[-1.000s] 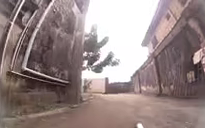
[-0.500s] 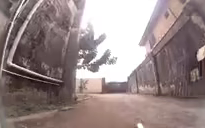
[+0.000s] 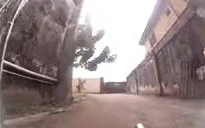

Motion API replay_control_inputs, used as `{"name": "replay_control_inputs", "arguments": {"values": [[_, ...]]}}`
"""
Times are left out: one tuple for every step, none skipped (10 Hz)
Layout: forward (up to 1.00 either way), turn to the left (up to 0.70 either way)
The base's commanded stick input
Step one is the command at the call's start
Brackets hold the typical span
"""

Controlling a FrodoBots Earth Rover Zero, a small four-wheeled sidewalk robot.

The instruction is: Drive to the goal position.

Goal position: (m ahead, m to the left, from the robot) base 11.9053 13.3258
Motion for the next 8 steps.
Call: {"name": "replay_control_inputs", "arguments": {"values": [[0.84, 0.03], [0.84, 0.03], [0.84, 0.03], [0.84, 0.03], [0.84, 0.03], [0.84, 0.03], [0.84, 0.03], [0.85, 0.03]]}}
